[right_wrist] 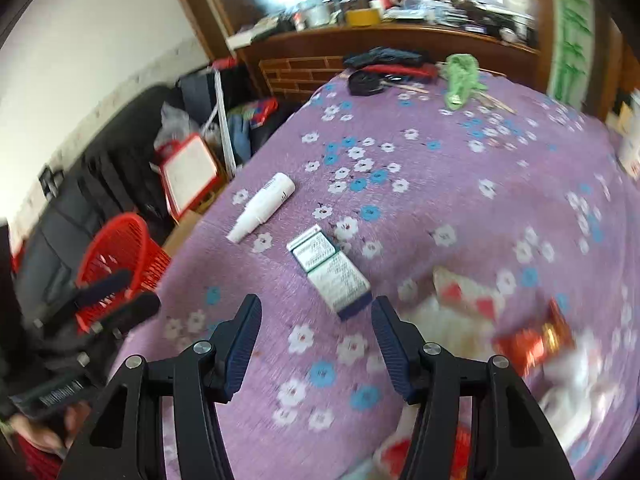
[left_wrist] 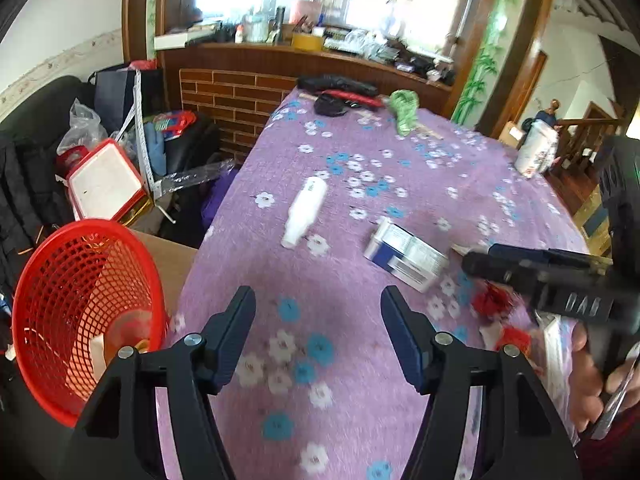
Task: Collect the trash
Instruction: 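Grasp the white spray bottle with the left gripper while the right gripper grasps the green-and-white medicine box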
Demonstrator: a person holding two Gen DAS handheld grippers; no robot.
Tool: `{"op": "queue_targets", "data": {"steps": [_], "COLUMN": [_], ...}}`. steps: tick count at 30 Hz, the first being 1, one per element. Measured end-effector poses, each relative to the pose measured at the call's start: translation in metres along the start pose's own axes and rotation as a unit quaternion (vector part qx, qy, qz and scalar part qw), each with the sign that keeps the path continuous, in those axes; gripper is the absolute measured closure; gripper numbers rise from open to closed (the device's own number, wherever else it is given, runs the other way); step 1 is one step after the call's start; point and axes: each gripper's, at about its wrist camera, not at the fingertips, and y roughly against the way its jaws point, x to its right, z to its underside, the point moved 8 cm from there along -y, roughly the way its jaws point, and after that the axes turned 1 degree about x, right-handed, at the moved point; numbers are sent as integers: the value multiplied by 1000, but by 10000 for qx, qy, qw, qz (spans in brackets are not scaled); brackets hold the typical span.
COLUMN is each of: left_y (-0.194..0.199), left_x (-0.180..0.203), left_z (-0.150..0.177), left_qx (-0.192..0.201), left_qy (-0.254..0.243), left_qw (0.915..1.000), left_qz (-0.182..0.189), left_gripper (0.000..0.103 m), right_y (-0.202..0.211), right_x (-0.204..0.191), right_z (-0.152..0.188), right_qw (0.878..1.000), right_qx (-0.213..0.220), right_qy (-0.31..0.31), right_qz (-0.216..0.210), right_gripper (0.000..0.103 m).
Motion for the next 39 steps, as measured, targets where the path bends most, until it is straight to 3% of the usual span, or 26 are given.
{"op": "queue_targets", "data": {"steps": [4,8,11,12,16,31,33,35,39], "left_y": [-20,-41,-59,-63,-86,-144,-151,-158,-160], "left_x": [-16,-23,-22,-22,-18,0,1,2,2], "left_z": [-19,-31,-39,-41,-47,-66,-65,-62,-57], "left_qx": [-47,-143,-207,-233,-327,-548,-611,-727,-764], "left_qy": [225,348,256,231,117,-346,-408,-391,-407], "left_qw": [9996,9990,9989,9988,9980,9940,9931,9931,9930], "left_qz": [-183,-229,-323,-357,-527,-878,-918,-837,-809], "left_gripper": [39,39,39,39,39,39,47,68,74], "right_y": [-35,-52,-59,-61,-60,-54,-54,-55,-60], "right_x": [-3,-1,0,0,4,24,23,23,23], "right_z": [-3,-7,-8,-8,-6,6,6,5,3], "right_qw": [9991,9974,9964,9957,9956,9967,9968,9966,9963], "right_qx": [-319,-370,-434,-447,-420,-515,-530,-545,-571], "right_qy": [270,533,664,715,749,434,424,424,406], "right_qz": [3,307,313,376,381,460,432,460,492], "right_gripper": [42,42,51,59,61,63,63,63,62]}}
